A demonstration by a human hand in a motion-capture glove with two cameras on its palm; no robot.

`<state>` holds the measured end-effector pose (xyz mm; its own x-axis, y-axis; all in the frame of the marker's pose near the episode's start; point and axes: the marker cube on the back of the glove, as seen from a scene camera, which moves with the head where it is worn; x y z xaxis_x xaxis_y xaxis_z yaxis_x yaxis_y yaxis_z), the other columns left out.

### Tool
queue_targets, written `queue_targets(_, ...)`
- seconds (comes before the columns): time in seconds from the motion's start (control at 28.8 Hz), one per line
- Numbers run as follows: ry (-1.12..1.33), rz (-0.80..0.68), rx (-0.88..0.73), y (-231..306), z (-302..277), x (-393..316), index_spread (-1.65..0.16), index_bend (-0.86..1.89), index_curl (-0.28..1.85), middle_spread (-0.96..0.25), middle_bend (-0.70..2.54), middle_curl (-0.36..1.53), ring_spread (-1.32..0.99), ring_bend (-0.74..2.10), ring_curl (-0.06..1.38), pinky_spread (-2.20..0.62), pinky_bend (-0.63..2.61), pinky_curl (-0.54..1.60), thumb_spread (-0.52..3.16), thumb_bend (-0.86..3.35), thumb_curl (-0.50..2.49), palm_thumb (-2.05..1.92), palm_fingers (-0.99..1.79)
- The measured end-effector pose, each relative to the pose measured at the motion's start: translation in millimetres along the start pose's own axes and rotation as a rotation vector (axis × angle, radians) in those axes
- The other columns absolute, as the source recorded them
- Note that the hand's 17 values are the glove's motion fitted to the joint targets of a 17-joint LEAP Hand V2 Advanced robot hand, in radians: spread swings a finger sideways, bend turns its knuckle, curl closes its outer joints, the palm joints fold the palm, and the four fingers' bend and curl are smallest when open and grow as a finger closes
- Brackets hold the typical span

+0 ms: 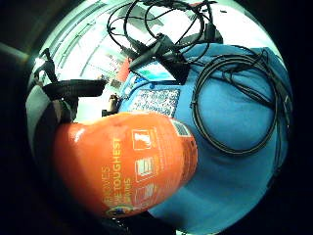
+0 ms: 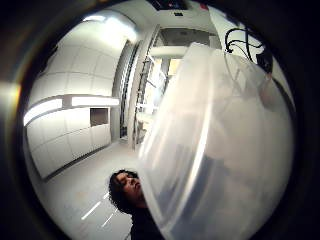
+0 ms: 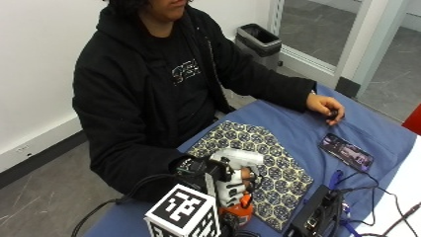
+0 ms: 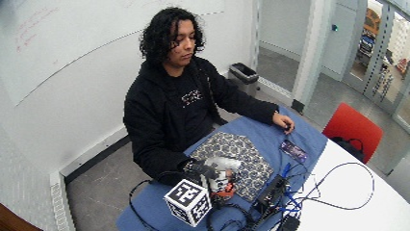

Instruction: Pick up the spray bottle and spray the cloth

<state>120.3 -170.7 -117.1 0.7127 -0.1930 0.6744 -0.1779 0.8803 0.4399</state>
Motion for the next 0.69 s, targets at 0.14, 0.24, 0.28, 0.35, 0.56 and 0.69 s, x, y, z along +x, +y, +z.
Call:
queue_targets(0.14, -0.029, -0.031, 0.029, -10, 6, 3, -0.24, 0.33, 0.49, -0.18, 0.62, 0.57, -0.21, 0.7, 0.5, -0.3, 0.48, 0.42, 1.09, 0.01, 0.45, 0.97, 1.42)
queue_targets(0.24, -0.036, -0.044, 0.044, -14, 9, 4, -0.24, 0.34, 0.5, -0.18, 0.64, 0.58, -0.21, 0.71, 0.5, -0.3, 0.49, 0.42, 1.1, 0.0, 0.46, 0.98, 1.41)
queue_targets(0.28, -0.032, -0.038, 0.028, -9, 5, 4, -0.24, 0.34, 0.51, -0.18, 0.65, 0.58, -0.21, 0.71, 0.5, -0.31, 0.49, 0.42, 1.1, 0.0, 0.46, 0.98, 1.4)
queue_targets(0.35, -0.027, -0.029, 0.001, -1, -1, 3, -0.24, 0.35, 0.51, -0.18, 0.65, 0.58, -0.21, 0.72, 0.51, -0.31, 0.5, 0.42, 1.11, -0.01, 0.46, 0.98, 1.39)
queue_targets(0.56, -0.03, -0.022, -0.011, 1, -2, 2, -0.25, 0.36, 0.53, -0.19, 0.66, 0.59, -0.21, 0.74, 0.51, -0.31, 0.51, 0.43, 1.12, -0.01, 0.48, 0.97, 1.37)
queue_targets(0.69, -0.022, -0.015, -0.026, 0, 0, 1, -0.25, 0.35, 0.54, -0.19, 0.67, 0.6, -0.21, 0.75, 0.51, -0.31, 0.52, 0.43, 1.13, -0.01, 0.48, 0.98, 1.37)
